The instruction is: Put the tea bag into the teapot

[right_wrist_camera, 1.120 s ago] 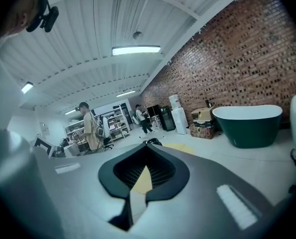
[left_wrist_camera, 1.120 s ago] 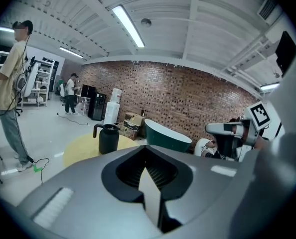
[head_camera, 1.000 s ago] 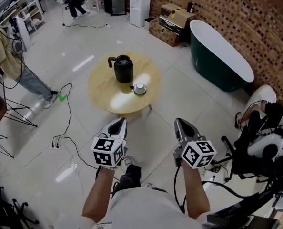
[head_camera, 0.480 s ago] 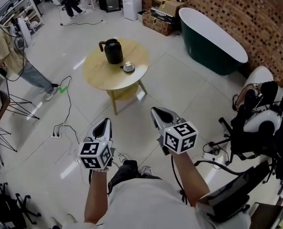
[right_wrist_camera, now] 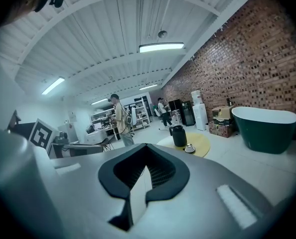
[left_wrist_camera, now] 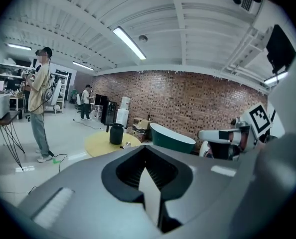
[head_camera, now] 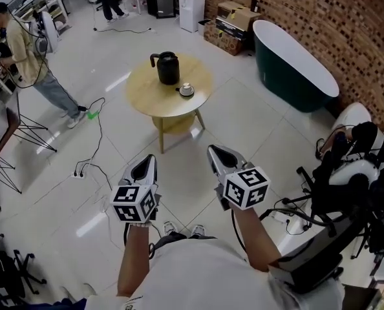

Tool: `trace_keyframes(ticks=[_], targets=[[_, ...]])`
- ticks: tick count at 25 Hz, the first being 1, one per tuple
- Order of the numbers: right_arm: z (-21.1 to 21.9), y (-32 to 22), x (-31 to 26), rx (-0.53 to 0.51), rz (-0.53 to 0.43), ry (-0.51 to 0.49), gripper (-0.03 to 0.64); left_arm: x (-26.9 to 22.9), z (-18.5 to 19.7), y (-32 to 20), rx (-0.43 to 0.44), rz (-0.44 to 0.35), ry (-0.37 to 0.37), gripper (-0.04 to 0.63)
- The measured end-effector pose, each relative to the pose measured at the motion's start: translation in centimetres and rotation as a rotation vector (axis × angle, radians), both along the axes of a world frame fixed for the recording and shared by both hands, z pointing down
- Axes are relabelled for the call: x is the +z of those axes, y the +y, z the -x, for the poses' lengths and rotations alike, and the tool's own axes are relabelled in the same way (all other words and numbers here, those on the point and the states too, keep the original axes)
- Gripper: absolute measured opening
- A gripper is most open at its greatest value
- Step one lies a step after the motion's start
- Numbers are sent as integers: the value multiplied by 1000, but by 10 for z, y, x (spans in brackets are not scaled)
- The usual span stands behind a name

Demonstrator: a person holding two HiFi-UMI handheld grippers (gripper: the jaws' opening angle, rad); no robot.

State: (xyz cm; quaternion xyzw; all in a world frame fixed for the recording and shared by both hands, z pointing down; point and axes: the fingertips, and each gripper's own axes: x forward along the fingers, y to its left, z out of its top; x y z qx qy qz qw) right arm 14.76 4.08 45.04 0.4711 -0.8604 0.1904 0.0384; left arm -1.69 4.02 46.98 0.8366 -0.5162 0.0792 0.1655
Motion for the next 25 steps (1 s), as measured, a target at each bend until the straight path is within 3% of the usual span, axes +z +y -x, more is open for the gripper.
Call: trace_keyframes(ticks=[25], targets=[[39,4,-14,31,-19,-21,0,-13,30,10,40,-32,16,12]])
